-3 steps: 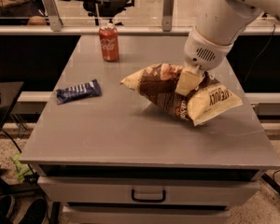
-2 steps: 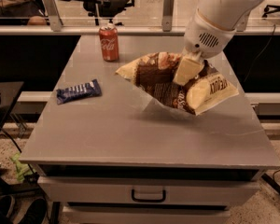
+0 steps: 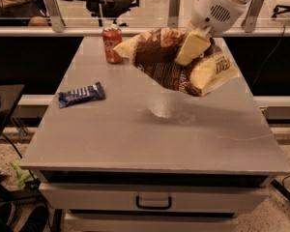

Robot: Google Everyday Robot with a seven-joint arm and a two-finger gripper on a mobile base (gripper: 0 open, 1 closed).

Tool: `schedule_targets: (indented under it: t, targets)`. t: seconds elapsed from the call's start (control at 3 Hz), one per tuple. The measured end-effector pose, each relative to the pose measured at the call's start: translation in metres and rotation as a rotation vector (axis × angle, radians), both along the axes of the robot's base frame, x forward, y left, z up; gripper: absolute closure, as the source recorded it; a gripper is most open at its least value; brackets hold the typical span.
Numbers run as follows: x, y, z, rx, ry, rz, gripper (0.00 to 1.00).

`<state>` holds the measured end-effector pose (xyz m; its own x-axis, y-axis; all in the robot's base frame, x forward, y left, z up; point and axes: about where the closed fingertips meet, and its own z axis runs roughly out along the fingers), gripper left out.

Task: Pick brown chip bag

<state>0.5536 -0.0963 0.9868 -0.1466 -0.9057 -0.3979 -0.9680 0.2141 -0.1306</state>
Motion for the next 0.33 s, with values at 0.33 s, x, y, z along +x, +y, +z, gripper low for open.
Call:
schedule_targets:
  t: [0.33]
  targets:
    - [0.0003,0.0004,-0.0002,0.0,-0.001,0.0,1.0]
